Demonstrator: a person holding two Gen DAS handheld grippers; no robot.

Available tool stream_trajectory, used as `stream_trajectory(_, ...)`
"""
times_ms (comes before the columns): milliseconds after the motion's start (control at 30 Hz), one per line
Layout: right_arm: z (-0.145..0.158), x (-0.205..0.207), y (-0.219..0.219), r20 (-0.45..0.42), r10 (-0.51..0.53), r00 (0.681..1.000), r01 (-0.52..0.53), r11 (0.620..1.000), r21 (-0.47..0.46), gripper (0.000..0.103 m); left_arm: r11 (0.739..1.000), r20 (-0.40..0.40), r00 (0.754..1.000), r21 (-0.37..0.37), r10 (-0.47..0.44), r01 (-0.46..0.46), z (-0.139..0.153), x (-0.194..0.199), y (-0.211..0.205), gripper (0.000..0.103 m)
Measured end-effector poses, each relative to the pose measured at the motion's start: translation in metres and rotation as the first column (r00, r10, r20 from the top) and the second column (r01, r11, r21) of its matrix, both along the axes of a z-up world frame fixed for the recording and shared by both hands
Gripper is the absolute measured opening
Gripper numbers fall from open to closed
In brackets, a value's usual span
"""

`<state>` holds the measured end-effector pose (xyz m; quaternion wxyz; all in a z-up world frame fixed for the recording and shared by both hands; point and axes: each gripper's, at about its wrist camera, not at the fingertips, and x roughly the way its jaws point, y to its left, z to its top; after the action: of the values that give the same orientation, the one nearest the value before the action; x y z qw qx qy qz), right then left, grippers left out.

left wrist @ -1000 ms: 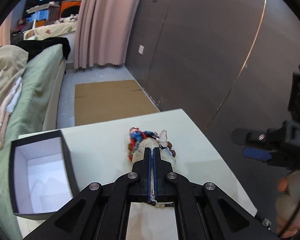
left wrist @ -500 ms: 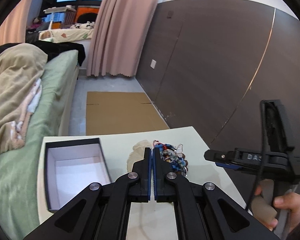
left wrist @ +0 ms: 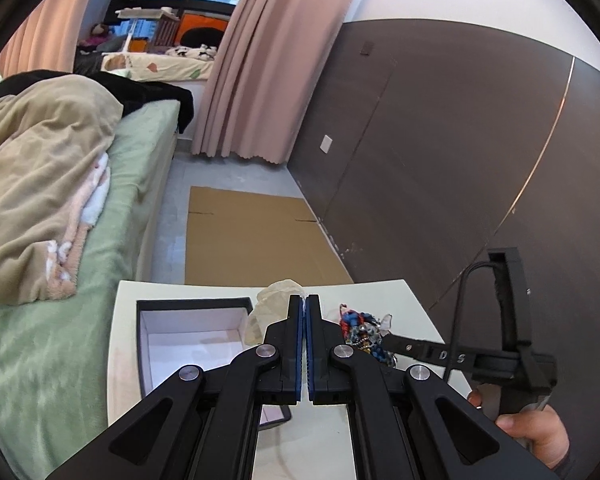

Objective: Organize jewelry
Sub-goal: 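Carry the pouch into the black box and open the left gripper while the right grasps a dark bead bracelet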

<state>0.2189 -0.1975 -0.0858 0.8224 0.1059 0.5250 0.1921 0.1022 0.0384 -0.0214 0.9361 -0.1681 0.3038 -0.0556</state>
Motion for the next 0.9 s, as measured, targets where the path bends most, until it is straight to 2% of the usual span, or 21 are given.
stream_trajectory(100, -0.008, 0.003, 0.007, -0.012, 0.005, 1.0, -0.006, 0.999, -0.054, 0.031, 1.0, -0.002, 1.0, -0.005, 0.006, -0.006, 0.001, 0.001, 0.004, 0.0)
stream_trajectory(133, -0.008, 0.003, 0.008, -0.007, 0.002, 1.0, -0.002, 0.997, -0.076, 0.024, 1.0, -0.003, 1.0, -0.006, 0.008, -0.008, 0.001, 0.002, 0.006, 0.0)
stream_trajectory(167, -0.008, 0.003, 0.007, -0.004, -0.001, 1.0, 0.001, 0.997, -0.082, 0.018, 1.0, -0.003, 1.0, -0.007, 0.01, -0.01, 0.001, 0.002, 0.007, 0.0)
stream_trajectory(233, -0.009, 0.004, 0.002, -0.023, -0.008, 1.0, 0.007, 0.999, -0.048, 0.012, 1.0, -0.003, 1.0, -0.011, 0.014, -0.014, 0.002, 0.002, 0.01, 0.0)
stream_trajectory(300, -0.009, 0.003, -0.006, -0.04, -0.023, 0.999, 0.022, 1.0, -0.02, 0.012, 1.0, 0.0, 1.0, -0.014, 0.017, -0.017, 0.003, 0.002, 0.011, 0.0)
stream_trajectory(400, -0.004, 0.0, -0.013, -0.029, -0.037, 0.999, 0.037, 0.999, -0.007, 0.012, 1.0, 0.007, 1.0, -0.014, 0.021, -0.021, 0.005, -0.001, 0.013, 0.0)
stream_trajectory(600, 0.011, -0.011, -0.021, -0.01, -0.045, 0.999, 0.046, 0.996, 0.079, 0.012, 0.999, 0.02, 0.999, -0.011, 0.041, -0.041, 0.01, -0.009, 0.019, 0.0)
stream_trajectory(800, 0.033, -0.027, -0.014, 0.04, -0.002, 0.999, -0.006, 0.978, 0.206, 0.012, 0.996, 0.027, 0.996, -0.029, 0.083, -0.082, 0.012, -0.017, 0.032, 0.0)
stream_trajectory(900, 0.042, -0.032, -0.004, 0.068, 0.017, 0.998, -0.033, 0.969, 0.245, 0.012, 0.992, -0.007, 0.992, -0.018, 0.124, -0.124, 0.01, -0.015, 0.037, 0.001)
